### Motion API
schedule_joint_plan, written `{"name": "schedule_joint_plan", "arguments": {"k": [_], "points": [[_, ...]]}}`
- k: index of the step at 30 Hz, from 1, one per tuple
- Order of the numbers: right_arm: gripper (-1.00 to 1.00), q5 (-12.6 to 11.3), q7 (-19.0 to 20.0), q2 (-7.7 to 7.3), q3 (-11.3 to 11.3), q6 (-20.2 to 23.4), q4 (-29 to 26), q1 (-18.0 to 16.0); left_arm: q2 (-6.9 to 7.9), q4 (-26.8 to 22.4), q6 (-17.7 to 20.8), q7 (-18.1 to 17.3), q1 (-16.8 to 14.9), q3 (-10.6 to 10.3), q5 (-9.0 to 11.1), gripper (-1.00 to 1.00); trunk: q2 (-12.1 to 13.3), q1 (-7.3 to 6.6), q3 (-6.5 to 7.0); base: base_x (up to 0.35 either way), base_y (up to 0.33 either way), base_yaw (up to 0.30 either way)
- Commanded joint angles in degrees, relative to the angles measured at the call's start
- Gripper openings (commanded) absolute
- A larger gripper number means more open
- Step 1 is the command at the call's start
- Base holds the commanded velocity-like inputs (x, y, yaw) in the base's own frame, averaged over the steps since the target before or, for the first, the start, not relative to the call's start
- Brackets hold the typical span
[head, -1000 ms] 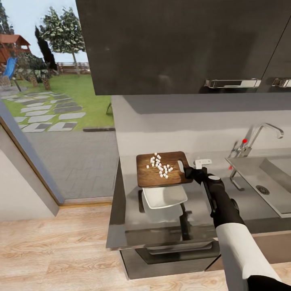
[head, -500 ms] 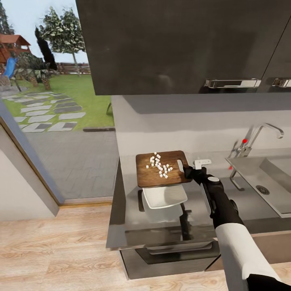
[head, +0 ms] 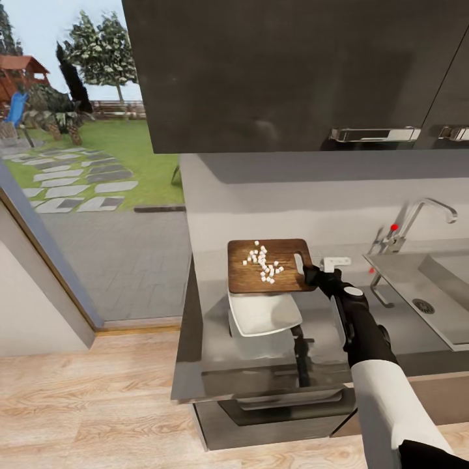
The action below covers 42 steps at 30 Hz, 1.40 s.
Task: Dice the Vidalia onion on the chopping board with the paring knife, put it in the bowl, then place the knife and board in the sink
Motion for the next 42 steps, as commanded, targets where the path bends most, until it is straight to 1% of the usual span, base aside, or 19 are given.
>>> {"name": "schedule_joint_plan", "arguments": {"k": [1, 7, 10, 13, 14, 16, 30, 32, 35, 38, 42], "points": [[-1.00, 0.59, 0.54, 0.09, -0.27, 0.20, -0.10, -0.05, 0.03, -0.09, -0.12, 0.24, 0.00, -0.48, 0.41, 1.00, -0.11, 0.03, -0.10, 0.000, 0.000, 0.000], [-1.00, 0.59, 0.55, 0.13, -0.29, 0.03, -0.05, -0.05, 0.03, -0.09, -0.12, 0.23, 0.00, -0.48, 0.41, 1.00, -0.11, 0.03, -0.10, 0.000, 0.000, 0.000], [-1.00, 0.59, 0.54, 0.16, -0.33, -0.59, 0.92, -0.06, 0.03, -0.09, -0.12, 0.24, 0.00, -0.48, 0.41, 1.00, -0.11, 0.03, -0.10, 0.000, 0.000, 0.000], [-1.00, 0.59, 0.33, 0.11, -0.37, -3.62, 2.75, -0.05, 0.03, -0.09, -0.12, 0.25, 0.00, -0.48, 0.41, 1.00, -0.11, 0.03, -0.10, 0.000, 0.000, 0.000], [-1.00, 0.64, 0.24, 0.05, -0.37, -5.81, 4.16, -0.05, 0.03, -0.11, -0.12, 0.24, 0.00, -0.48, 0.41, 1.00, -0.11, 0.03, -0.10, 0.000, 0.000, 0.000], [-1.00, 0.65, 0.21, 0.03, -0.38, -6.55, 4.67, -0.06, 0.03, -0.10, -0.12, 0.25, 0.00, -0.48, 0.41, 1.00, -0.11, 0.03, -0.10, 0.000, 0.000, 0.000], [-1.00, 0.66, 0.35, 0.02, -0.38, -7.64, 5.02, -0.05, 0.03, -0.09, -0.12, 0.23, 0.00, -0.48, 0.41, 1.00, -0.11, 0.03, -0.10, 0.000, 0.000, 0.000], [-1.00, 0.67, 0.33, 0.00, -0.41, -9.12, 5.43, -0.04, 0.03, -0.09, -0.12, 0.23, 0.00, -0.48, 0.41, 1.00, -0.11, 0.03, -0.10, 0.000, 0.000, 0.000], [-1.00, 0.68, 0.10, -0.07, -0.51, -12.79, 7.80, -0.05, 0.03, -0.09, -0.12, 0.24, 0.00, -0.48, 0.41, 1.00, -0.11, 0.03, -0.10, 0.000, 0.000, 0.000], [-1.00, 0.68, 0.04, -0.12, -0.54, -14.15, 8.88, -0.07, 0.03, -0.09, -0.12, 0.26, 0.00, -0.48, 0.41, 1.00, -0.11, 0.03, -0.10, 0.000, 0.000, 0.000], [-1.00, 0.68, 0.02, -0.15, -0.55, -14.79, 9.34, -0.05, 0.03, -0.09, -0.12, 0.23, 0.00, -0.48, 0.41, 1.00, -0.11, 0.03, -0.10, 0.000, 0.000, 0.000]]}}
